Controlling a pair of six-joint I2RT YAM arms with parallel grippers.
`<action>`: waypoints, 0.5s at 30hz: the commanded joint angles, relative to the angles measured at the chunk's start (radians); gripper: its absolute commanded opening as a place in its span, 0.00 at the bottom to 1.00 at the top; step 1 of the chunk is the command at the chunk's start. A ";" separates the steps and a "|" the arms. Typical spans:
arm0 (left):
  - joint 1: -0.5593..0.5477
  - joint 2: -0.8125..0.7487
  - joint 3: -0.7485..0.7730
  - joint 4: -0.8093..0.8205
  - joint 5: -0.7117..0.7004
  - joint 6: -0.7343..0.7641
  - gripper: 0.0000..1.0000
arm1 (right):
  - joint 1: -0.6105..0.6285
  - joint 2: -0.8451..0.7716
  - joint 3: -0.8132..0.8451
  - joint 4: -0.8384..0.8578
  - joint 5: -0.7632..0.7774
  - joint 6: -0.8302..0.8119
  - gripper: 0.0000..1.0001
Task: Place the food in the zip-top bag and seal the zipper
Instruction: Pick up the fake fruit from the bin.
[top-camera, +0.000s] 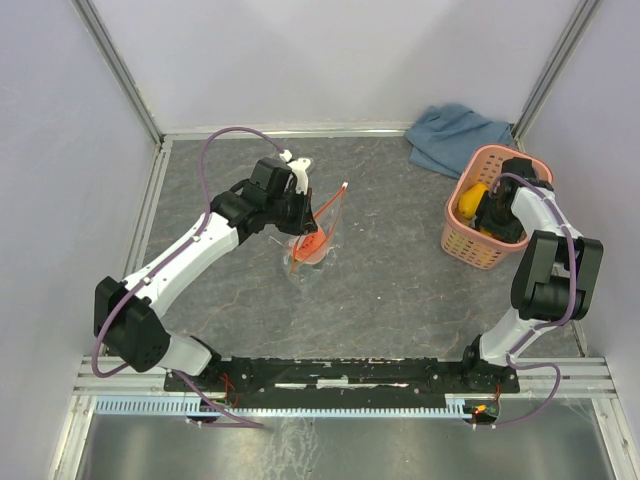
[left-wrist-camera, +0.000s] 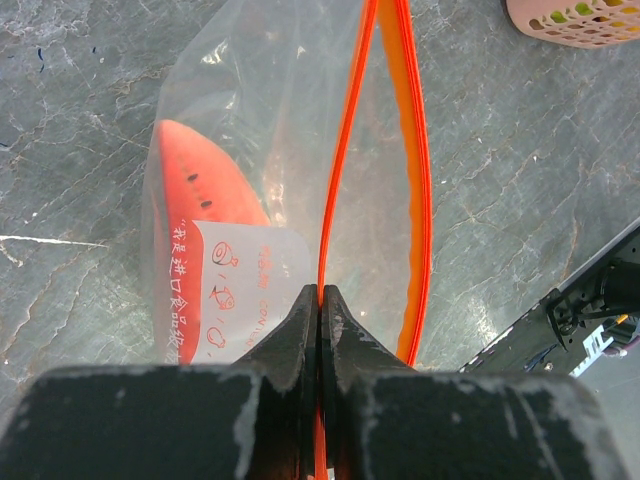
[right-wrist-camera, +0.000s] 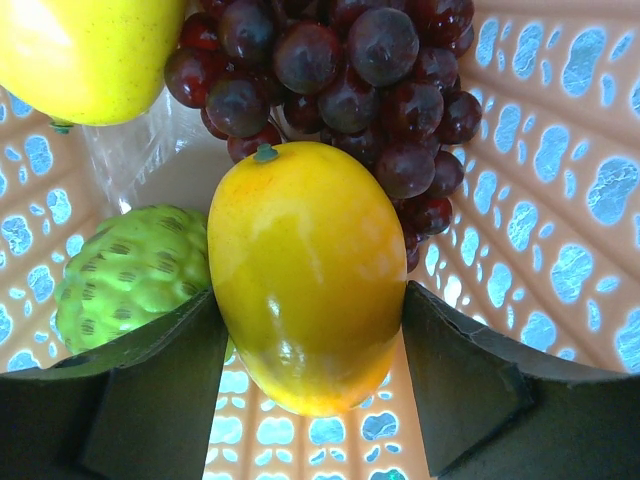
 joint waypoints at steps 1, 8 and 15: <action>0.004 0.005 0.037 -0.005 0.024 0.052 0.03 | 0.004 0.014 0.008 0.025 -0.003 -0.006 0.63; 0.005 0.008 0.037 -0.006 0.016 0.053 0.03 | 0.006 -0.114 0.000 0.042 -0.003 0.002 0.44; 0.004 0.010 0.038 -0.009 0.009 0.058 0.03 | 0.021 -0.274 0.009 0.045 0.005 0.004 0.43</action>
